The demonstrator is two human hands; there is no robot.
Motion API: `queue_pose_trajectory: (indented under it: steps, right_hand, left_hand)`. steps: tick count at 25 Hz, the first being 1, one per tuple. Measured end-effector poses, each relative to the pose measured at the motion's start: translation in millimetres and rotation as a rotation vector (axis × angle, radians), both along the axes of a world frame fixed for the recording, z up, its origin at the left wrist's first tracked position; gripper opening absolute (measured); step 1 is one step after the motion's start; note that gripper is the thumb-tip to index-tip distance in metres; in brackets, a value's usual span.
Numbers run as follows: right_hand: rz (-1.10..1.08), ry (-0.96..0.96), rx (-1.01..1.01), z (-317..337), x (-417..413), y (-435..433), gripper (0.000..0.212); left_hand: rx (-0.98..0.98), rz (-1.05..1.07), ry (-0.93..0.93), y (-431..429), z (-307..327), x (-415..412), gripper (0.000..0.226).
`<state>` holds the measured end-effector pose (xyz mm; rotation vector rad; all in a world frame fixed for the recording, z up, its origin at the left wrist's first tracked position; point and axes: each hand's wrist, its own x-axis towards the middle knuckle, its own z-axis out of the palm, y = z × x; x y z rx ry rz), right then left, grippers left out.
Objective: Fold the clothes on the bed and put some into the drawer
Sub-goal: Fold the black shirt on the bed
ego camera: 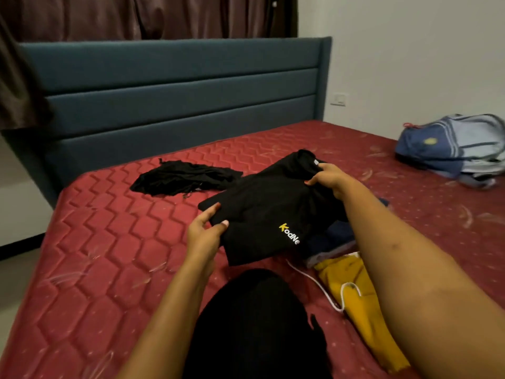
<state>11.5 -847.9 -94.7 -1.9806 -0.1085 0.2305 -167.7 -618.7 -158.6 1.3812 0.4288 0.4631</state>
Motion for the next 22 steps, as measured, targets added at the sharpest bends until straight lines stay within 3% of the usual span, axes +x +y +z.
queue_pose_trajectory:
  steps: [2, 5, 10, 13, 15, 18, 22]
  right_hand:
    - [-0.056, -0.026, -0.115, 6, 3, -62, 0.039]
    - [-0.114, -0.059, -0.319, 9, -11, -158, 0.031]
    - [-0.190, 0.036, -0.576, -27, -85, -293, 0.040]
    - [-0.305, 0.136, -0.592, -68, -130, -343, 0.054]
    - [-0.350, 0.181, -0.594, -95, -149, -356, 0.051]
    - [-0.395, 0.180, -0.597, -134, -164, -357, 0.037]
    - [-0.514, 0.085, -0.550, -150, -164, -351, 0.049]
  left_hand:
    - [-0.004, -0.121, -0.003, -52, 4, 13, 0.052]
    - [0.013, -0.463, 0.042, -136, -6, 4, 0.055]
    - [0.151, -0.908, 0.303, -258, -50, -56, 0.039]
    - [0.291, -0.959, 0.339, -299, -87, -90, 0.041]
    - [0.418, -1.003, 0.358, -310, -105, -104, 0.043]
    - [0.482, -1.086, 0.361, -311, -126, -115, 0.043]
    - [0.445, -1.055, 0.312, -304, -131, -104, 0.039]
